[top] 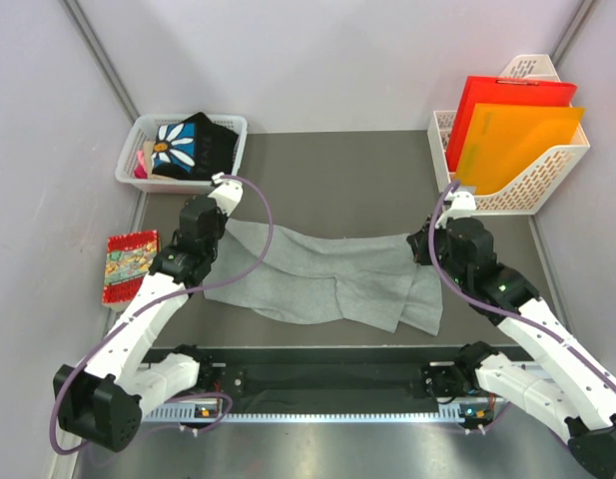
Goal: Fold and stack the t-shirts
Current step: Flatten out the tshirt
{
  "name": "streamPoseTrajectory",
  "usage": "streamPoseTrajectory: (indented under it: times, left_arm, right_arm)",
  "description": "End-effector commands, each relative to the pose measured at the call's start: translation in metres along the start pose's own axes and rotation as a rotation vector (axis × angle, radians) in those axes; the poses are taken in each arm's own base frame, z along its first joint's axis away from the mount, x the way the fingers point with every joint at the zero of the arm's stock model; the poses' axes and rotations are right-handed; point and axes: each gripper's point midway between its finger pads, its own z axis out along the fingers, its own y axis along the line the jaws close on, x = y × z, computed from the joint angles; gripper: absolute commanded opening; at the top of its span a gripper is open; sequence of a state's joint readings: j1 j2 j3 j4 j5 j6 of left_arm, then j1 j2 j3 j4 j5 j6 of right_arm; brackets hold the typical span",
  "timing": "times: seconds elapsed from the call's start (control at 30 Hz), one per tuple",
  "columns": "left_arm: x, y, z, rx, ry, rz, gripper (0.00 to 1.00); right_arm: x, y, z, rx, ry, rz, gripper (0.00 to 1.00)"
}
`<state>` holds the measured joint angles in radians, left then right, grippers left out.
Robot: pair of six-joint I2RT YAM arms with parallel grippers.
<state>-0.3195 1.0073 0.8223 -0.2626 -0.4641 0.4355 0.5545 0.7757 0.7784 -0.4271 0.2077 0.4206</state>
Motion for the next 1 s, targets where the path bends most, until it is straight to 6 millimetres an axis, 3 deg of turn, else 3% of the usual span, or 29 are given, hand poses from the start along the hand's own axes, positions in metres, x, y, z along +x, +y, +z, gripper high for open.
streamPoseTrajectory:
  times: [0.0,0.33,0.63,0.73,0.83,0.97]
  left_arm:
    - [-0.013,0.008,-0.001,-0.023,-0.035,-0.044,0.00]
    - [-0.010,0.009,-0.005,-0.025,-0.042,-0.034,0.00]
    - [-0.024,0.003,0.030,-0.051,-0.049,0.025,0.00]
    - [-0.033,0.004,0.045,-0.078,-0.057,0.047,0.00]
    - [-0.039,0.006,0.063,-0.097,-0.050,0.043,0.00]
    - [-0.031,0.012,0.094,-0.125,-0.012,0.034,0.00]
  right_arm:
    - [-0.010,0.008,0.003,-0.029,-0.041,0.007,0.00]
    - [-0.009,0.003,0.004,-0.006,-0.045,0.001,0.00]
    - [-0.015,-0.005,0.041,0.058,-0.031,-0.009,0.00]
    - [-0.023,-0.017,0.060,0.096,-0.026,0.005,0.00]
    - [-0.037,-0.043,0.080,0.163,-0.038,0.059,0.00]
    - [-0.059,-0.078,0.114,0.252,-0.052,0.120,0.00]
